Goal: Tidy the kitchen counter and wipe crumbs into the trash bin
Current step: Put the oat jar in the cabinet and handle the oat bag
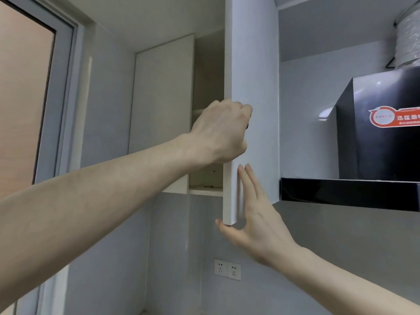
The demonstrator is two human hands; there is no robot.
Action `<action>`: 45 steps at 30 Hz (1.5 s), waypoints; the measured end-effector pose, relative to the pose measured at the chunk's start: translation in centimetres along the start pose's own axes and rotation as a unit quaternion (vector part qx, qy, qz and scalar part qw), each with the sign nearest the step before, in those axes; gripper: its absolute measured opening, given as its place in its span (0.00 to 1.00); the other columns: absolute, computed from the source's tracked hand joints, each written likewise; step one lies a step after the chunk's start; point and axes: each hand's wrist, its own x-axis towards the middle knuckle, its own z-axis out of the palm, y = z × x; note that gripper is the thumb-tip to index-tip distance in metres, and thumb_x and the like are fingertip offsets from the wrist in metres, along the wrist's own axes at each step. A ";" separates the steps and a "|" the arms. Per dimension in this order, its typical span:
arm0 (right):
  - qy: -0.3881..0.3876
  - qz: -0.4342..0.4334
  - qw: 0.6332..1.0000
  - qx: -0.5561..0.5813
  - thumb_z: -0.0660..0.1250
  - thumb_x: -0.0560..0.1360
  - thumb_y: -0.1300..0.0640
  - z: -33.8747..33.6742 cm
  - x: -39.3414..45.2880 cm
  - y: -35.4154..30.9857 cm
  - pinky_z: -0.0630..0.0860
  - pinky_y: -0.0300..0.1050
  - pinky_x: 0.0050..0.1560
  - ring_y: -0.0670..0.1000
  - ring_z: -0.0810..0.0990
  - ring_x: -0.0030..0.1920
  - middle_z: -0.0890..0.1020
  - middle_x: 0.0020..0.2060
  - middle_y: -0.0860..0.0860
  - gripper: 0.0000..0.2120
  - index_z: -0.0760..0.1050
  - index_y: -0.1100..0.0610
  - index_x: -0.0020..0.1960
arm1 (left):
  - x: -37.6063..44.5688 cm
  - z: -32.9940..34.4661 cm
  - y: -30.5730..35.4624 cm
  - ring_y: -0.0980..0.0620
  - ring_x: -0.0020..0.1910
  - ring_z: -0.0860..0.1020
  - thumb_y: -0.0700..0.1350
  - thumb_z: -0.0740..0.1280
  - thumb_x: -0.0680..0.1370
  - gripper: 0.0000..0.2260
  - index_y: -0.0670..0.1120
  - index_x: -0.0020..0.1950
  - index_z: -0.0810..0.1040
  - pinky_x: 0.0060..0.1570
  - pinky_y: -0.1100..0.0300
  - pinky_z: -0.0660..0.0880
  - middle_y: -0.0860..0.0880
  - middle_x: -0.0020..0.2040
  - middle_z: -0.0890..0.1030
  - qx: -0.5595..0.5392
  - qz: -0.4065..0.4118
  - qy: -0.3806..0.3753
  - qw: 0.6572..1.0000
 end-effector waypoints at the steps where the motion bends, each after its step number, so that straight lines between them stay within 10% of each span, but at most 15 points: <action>1: 0.008 0.002 1.000 -0.006 0.69 0.72 0.35 -0.7 -0.4 0.2 0.67 0.39 0.67 0.36 0.42 0.79 0.36 0.79 0.34 0.54 0.31 0.40 0.80 | 0.3 -0.3 0.5 0.47 0.50 0.78 0.37 0.60 0.72 0.16 0.46 0.56 0.78 0.53 0.53 0.75 0.51 0.51 0.81 -0.021 0.006 0.012 1.000; 9: 0.042 0.064 0.997 0.033 0.71 0.72 0.53 -4.3 -3.9 3.7 0.71 0.41 0.59 0.46 0.68 0.75 0.53 0.79 0.32 0.52 0.38 0.34 0.80 | -2.8 -0.3 2.1 0.44 0.56 0.76 0.33 0.59 0.69 0.23 0.42 0.63 0.79 0.52 0.49 0.77 0.45 0.65 0.76 -0.098 0.201 0.042 0.974; 15: 0.056 0.111 0.991 0.045 0.63 0.76 0.62 -4.1 -6.2 4.6 0.80 0.48 0.52 0.41 0.79 0.62 0.77 0.63 0.33 0.37 0.58 0.31 0.76 | -8.4 1.0 2.3 0.43 0.57 0.78 0.32 0.60 0.67 0.26 0.41 0.64 0.79 0.60 0.51 0.75 0.42 0.69 0.75 -0.103 0.173 0.000 0.979; 29: -0.088 0.235 0.940 0.232 0.68 0.76 0.56 4.3 -17.7 3.8 0.78 0.37 0.51 0.36 0.72 0.64 0.68 0.69 0.35 0.34 0.59 0.37 0.75 | -29.0 4.1 4.2 0.46 0.62 0.75 0.35 0.66 0.69 0.23 0.47 0.62 0.78 0.64 0.53 0.70 0.48 0.68 0.75 -0.137 -0.011 -0.232 0.963; 45: -0.425 0.219 0.855 0.200 0.69 0.77 0.48 17.5 -25.8 5.8 0.71 0.38 0.62 0.38 0.72 0.64 0.73 0.64 0.34 0.22 0.69 0.39 0.69 | -50.5 18.3 3.4 0.51 0.63 0.73 0.43 0.65 0.75 0.22 0.54 0.69 0.71 0.56 0.57 0.72 0.55 0.70 0.69 -0.194 -0.311 -0.538 0.759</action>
